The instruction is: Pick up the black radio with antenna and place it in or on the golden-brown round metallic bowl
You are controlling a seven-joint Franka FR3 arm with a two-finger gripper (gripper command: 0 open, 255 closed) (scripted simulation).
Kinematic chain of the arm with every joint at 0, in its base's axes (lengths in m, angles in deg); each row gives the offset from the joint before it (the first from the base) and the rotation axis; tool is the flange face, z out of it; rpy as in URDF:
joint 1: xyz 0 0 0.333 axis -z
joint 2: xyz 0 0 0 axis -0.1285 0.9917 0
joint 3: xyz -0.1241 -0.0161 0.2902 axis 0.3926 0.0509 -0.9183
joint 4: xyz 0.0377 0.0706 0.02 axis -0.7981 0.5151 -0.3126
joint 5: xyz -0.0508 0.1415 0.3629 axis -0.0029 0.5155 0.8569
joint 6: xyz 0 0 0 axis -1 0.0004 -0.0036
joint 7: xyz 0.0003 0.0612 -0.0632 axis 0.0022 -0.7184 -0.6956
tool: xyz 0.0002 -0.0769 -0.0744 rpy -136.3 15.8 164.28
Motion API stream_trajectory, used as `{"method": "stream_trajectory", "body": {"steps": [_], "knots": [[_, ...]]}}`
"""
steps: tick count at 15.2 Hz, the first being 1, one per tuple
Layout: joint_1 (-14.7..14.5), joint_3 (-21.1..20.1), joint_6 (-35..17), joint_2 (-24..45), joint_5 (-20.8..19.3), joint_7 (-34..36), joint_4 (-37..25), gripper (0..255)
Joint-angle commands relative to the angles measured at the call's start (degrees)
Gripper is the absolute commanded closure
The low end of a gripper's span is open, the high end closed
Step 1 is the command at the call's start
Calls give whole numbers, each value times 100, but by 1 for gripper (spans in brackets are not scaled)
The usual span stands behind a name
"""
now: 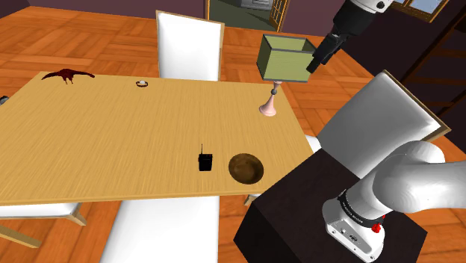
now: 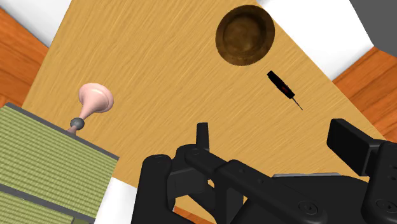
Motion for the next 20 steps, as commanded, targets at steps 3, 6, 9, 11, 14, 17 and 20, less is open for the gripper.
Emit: {"method": "stream_trajectory", "body": {"steps": [3, 6, 9, 11, 14, 17, 20], "knots": [[-17, -235, -362, -31, 65, 241, 330, 0], [-45, -605, -919, 3, 167, 611, 761, 0], [-70, -996, -1496, 141, 258, 997, 1115, 0], [-77, -1269, -1892, 295, 307, 1267, 1304, 0], [-56, -1700, -2501, 620, 342, 1698, 1516, 0], [34, -2171, -3117, 1054, 309, 2172, 1636, 0], [224, -2690, -3726, 1587, 152, 2720, 1663, 0]]}}
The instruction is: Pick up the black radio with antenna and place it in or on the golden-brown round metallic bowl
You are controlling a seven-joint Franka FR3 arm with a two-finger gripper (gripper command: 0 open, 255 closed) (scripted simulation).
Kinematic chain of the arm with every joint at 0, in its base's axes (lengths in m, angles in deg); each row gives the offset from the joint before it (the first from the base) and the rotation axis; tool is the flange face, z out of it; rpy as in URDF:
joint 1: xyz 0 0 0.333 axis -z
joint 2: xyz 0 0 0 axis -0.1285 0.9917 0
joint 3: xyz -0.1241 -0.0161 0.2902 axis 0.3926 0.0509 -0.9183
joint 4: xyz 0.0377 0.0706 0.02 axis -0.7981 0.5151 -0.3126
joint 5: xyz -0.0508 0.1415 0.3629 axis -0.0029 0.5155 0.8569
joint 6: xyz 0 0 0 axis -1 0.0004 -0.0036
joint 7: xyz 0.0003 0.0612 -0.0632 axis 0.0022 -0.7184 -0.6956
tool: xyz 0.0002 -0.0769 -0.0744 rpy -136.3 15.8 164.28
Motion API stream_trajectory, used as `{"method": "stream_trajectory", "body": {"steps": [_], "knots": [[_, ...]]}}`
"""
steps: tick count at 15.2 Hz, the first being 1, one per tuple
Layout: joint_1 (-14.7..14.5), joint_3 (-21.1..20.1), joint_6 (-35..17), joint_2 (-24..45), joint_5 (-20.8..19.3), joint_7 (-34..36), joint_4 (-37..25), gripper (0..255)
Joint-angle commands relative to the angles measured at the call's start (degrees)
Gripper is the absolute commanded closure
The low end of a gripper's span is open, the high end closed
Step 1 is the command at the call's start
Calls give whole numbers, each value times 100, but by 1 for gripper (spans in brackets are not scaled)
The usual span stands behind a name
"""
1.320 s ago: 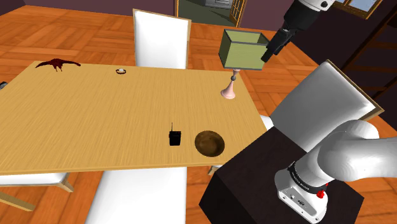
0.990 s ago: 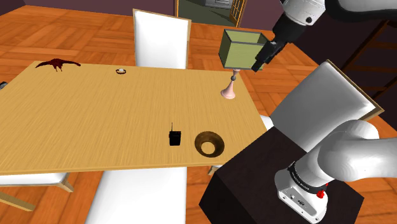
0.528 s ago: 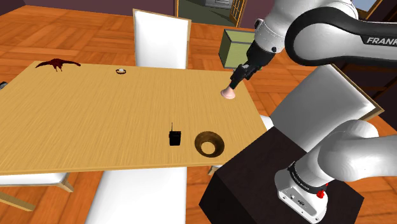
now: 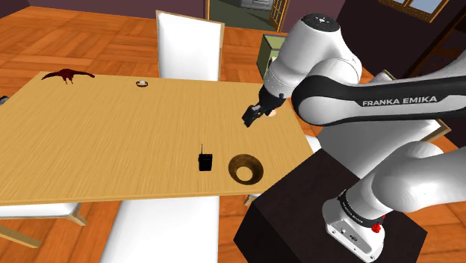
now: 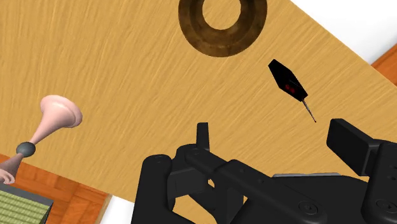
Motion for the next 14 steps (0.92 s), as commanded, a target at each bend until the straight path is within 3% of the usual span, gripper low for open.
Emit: {"method": "stream_trajectory", "body": {"steps": [1, 4, 7, 9, 11, 12, 14], "knots": [[181, -378, -423, 419, -160, 412, -38, 0], [589, -1016, -979, 1068, -608, 1143, -139, 0], [1243, -1801, -1432, 1818, -1467, 2147, -346, 0], [1813, -2395, -1603, 2439, -2456, 3102, -565, 0], [2317, -2898, -1520, 3282, -3931, 4380, -894, 0], [2336, -2936, -1352, 3776, -4726, 5038, -1098, 0], [1876, -2559, -1010, 4597, -5850, 5983, -1503, 0]]}}
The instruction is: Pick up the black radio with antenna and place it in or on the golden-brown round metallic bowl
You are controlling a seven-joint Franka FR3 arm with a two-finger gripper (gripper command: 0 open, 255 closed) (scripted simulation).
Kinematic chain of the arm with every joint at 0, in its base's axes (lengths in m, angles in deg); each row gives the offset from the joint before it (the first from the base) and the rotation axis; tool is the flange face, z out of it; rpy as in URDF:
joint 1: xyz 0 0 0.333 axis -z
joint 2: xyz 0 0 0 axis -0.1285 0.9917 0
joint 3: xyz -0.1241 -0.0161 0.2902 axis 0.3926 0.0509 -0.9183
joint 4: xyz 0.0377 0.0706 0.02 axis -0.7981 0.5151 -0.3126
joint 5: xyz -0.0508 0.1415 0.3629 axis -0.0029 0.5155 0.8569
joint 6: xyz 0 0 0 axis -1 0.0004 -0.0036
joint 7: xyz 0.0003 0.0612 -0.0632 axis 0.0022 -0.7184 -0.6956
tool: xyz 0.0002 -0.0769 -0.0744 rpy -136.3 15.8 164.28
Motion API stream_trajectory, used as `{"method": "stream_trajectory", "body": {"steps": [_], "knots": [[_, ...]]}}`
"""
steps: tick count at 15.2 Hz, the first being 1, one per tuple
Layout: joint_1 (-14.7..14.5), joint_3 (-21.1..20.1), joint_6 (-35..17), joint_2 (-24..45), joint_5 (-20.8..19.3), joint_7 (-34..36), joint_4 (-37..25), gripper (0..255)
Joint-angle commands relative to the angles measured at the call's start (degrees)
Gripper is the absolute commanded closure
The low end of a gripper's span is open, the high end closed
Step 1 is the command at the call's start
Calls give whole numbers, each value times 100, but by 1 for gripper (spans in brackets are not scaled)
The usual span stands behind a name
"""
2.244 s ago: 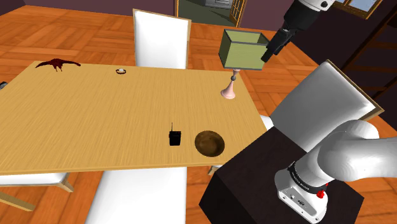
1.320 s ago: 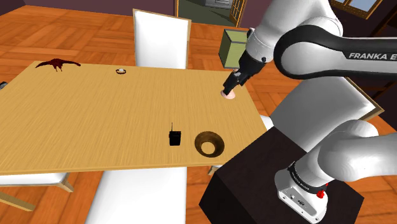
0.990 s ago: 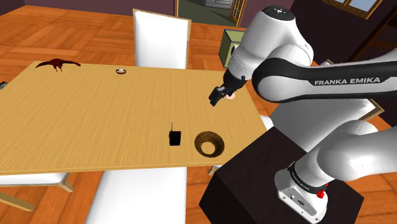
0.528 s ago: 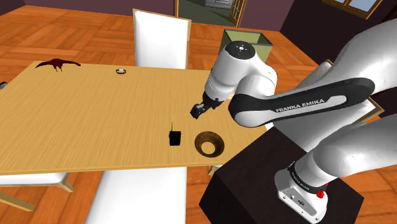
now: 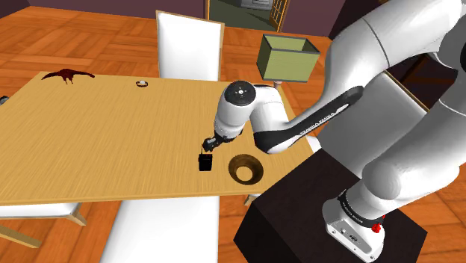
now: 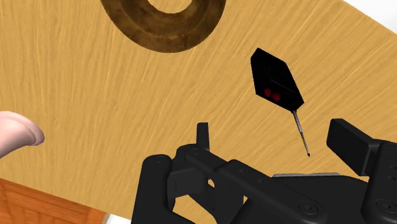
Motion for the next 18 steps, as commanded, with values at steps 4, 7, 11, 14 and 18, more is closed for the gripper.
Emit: {"method": "stream_trajectory", "body": {"steps": [4, 7, 11, 14, 18], "knots": [[-1167, 970, 595, 1637, -1944, 1675, -953, 0], [-1726, 1394, 873, 2390, -2479, 2155, -1567, 0], [-1852, 1586, 842, 2670, -2721, 2285, -1737, 0], [-1918, 1729, 788, 2880, -2912, 2370, -1852, 0], [-1952, 1803, 760, 2989, -3009, 2411, -1917, 0]]}}
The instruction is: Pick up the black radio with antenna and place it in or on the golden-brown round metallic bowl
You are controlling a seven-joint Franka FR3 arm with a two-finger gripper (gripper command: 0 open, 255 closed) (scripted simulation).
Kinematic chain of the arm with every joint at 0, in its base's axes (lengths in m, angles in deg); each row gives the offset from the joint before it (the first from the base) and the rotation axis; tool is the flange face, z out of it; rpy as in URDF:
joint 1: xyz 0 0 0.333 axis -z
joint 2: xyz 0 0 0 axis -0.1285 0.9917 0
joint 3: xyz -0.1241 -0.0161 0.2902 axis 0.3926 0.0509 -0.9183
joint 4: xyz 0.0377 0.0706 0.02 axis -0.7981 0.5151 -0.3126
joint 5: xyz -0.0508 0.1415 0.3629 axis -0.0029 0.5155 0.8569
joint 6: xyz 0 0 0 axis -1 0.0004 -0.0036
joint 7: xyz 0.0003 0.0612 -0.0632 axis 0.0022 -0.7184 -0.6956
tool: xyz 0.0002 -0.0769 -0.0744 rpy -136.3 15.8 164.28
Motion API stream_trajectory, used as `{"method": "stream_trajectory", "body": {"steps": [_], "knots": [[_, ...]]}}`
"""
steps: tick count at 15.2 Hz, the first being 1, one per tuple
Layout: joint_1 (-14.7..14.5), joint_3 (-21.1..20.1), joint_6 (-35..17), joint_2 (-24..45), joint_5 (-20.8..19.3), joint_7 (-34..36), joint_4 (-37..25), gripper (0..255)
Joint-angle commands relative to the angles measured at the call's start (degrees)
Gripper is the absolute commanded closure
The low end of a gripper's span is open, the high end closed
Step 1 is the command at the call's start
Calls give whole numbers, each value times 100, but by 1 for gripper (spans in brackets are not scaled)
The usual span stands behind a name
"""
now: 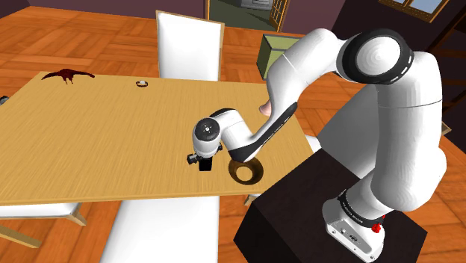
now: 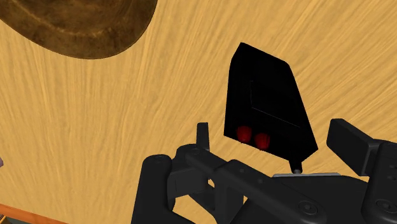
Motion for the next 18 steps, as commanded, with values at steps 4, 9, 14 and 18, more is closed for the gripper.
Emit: {"method": "stream_trajectory", "body": {"steps": [4, 9, 14, 18], "knots": [[-5, 8, -2, 13, -11, 5, -9, 0], [-5, 7, -2, 12, -10, 5, -8, 255], [-5, 7, -2, 12, -10, 5, -8, 255], [97, -123, 43, -188, 191, -152, 72, 255]]}}
